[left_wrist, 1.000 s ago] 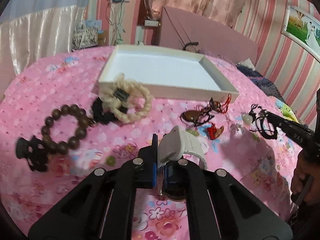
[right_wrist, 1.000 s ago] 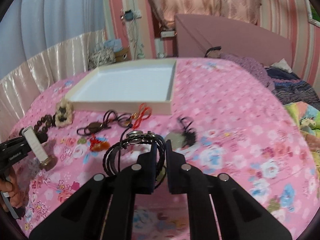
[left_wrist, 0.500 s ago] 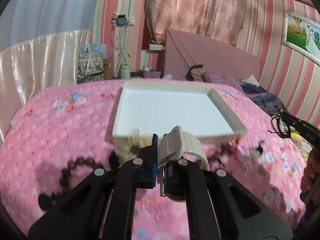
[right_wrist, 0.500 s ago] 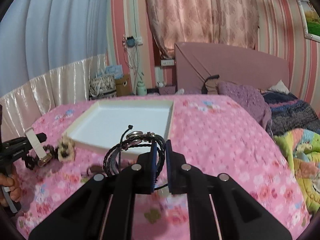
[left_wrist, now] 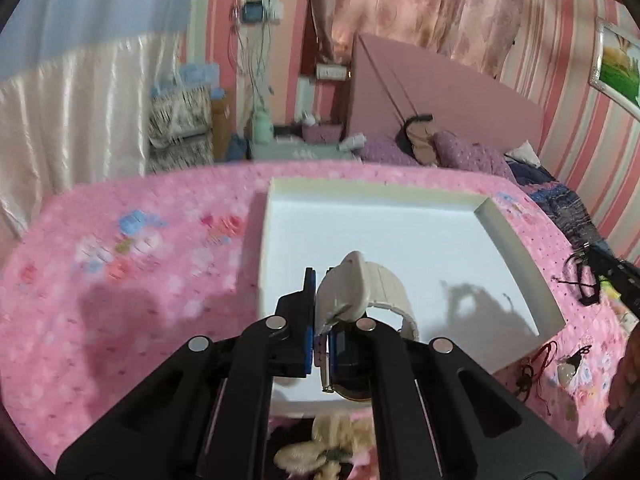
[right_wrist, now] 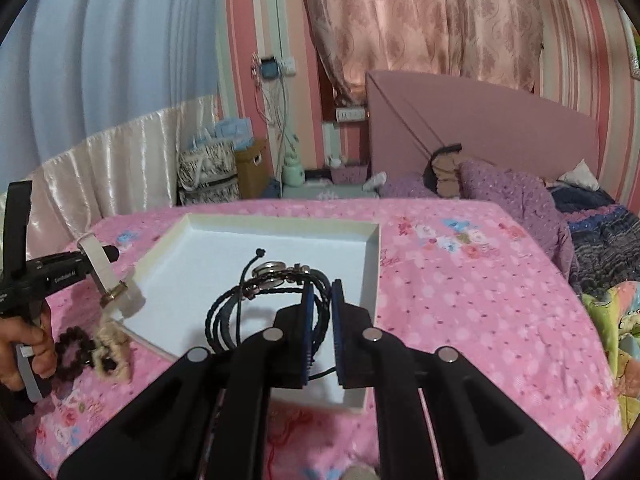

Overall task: Organize jewelry
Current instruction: 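Carry both items over the white tray and open right tool to drop bracelets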

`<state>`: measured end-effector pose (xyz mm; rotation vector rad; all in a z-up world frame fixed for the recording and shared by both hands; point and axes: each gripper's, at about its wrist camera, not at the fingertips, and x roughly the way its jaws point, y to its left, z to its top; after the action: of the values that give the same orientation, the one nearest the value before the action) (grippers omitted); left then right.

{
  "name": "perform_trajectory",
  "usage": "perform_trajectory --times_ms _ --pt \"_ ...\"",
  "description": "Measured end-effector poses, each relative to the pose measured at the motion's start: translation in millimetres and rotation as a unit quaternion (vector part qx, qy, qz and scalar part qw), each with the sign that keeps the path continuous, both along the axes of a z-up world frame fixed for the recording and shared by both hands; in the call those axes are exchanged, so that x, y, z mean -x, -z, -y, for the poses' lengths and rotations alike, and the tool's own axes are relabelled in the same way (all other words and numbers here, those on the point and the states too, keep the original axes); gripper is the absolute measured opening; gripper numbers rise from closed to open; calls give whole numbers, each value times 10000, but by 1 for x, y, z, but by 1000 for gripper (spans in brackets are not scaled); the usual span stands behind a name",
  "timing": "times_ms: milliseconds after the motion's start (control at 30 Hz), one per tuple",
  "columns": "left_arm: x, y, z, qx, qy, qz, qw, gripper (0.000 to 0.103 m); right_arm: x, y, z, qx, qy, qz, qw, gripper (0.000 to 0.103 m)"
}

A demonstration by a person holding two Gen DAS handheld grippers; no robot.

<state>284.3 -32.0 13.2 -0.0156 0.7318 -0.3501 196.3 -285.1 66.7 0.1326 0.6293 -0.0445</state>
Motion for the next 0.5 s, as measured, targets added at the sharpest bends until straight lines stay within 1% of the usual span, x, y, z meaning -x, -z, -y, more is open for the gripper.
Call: perform_trajectory --times_ms 33,100,133,167,233,300,333,400,500 --pt "-5 9 1 -43 -11 -141 9999 3 -7 6 0 -55 -24 -91 9999 8" --pt "-11 22 4 -164 -27 -319 9994 3 -21 23 0 -149 -92 -417 9990 8" --pt "-14 30 6 -341 -30 -411 9986 3 -24 29 0 -210 -124 -509 9984 8" --pt "-16 35 5 -469 -67 -475 9977 3 -27 37 -1 -151 -102 -646 9977 8" --pt "-17 38 1 -572 -159 -536 9968 3 -31 50 -1 -122 -122 -893 9959 8" --pt "-19 40 -7 -517 -207 -668 9962 3 -32 63 4 -34 -22 -1127 9936 8" --pt "-18 40 -10 -518 -195 -676 9962 3 -32 68 8 -28 52 -1214 9926 8" --pt "-17 40 -10 -650 -164 -647 9957 3 -31 73 14 -119 79 -1280 9917 5" --pt "-12 41 -11 -878 -187 -599 9942 5 -31 74 9 97 12 -1299 9915 5"
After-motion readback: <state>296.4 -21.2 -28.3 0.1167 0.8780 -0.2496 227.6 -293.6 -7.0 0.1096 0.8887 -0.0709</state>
